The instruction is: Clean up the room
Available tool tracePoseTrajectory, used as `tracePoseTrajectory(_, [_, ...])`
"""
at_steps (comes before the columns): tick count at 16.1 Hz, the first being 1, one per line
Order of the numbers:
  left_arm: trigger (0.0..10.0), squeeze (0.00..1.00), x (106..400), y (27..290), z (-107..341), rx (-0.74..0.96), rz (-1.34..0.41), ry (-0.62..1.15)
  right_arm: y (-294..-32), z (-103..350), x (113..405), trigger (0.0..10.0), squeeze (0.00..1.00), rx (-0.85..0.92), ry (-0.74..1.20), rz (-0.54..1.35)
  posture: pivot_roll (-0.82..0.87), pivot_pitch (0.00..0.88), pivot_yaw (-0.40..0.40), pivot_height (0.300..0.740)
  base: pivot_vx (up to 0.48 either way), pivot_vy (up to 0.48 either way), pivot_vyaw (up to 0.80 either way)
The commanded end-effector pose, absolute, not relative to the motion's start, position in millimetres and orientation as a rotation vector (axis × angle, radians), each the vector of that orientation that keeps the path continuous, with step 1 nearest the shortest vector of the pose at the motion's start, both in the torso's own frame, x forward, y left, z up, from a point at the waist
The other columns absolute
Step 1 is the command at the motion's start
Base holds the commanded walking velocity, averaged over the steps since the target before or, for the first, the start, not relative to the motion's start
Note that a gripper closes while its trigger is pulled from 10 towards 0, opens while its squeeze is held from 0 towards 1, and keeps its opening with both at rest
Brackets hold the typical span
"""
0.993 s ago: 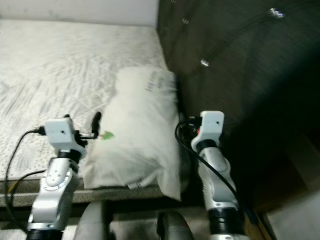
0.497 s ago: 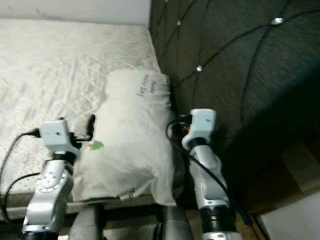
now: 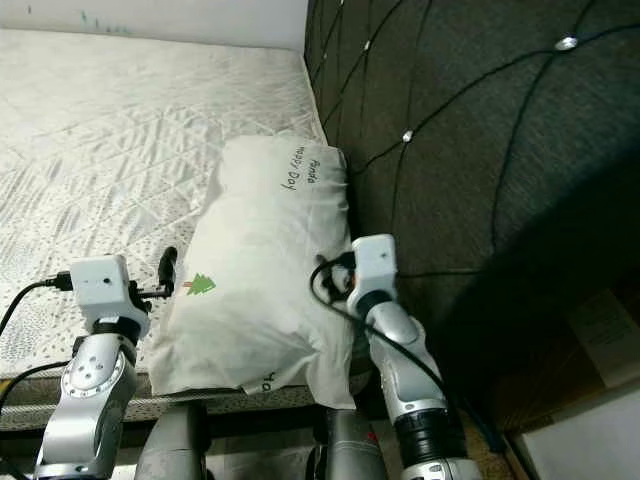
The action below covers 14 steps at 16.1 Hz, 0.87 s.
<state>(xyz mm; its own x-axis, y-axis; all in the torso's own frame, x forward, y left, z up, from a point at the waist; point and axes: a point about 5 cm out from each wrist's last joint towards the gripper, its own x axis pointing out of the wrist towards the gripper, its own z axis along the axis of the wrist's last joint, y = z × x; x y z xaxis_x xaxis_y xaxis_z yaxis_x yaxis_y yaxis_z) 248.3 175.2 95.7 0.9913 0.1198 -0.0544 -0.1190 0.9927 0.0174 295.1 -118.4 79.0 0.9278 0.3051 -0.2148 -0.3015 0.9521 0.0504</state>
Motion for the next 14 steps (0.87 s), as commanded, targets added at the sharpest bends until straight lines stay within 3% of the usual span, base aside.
tracePoseTrajectory(1, [10.0,0.0,246.4,176.2,99.1,0.021,0.126,0.051,-119.9,76.9,294.9,10.0,0.0,0.015,0.244,0.328,0.03,0.033,-0.095,0.637,0.0,0.0,0.0])
tracePoseTrajectory(5, [10.0,0.0,242.3,179.2,98.7,0.029,0.137,0.058,-114.9,66.1,290.8,10.0,0.0,-0.009,0.31,0.386,0.04,0.038,-0.095,0.632,0.0,0.0,0.0])
tracePoseTrajectory(9, [10.0,0.0,241.3,180.4,100.1,0.035,0.139,0.058,-114.1,66.2,291.8,10.0,0.0,0.004,0.308,0.386,0.04,0.044,-0.092,0.592,0.0,0.0,0.0])
tracePoseTrajectory(14, [10.0,0.0,242.8,183.6,102.6,0.057,0.164,0.058,-111.9,63.2,294.1,10.0,0.0,-0.002,0.344,0.431,0.05,0.049,-0.092,0.592,0.0,0.0,0.0])
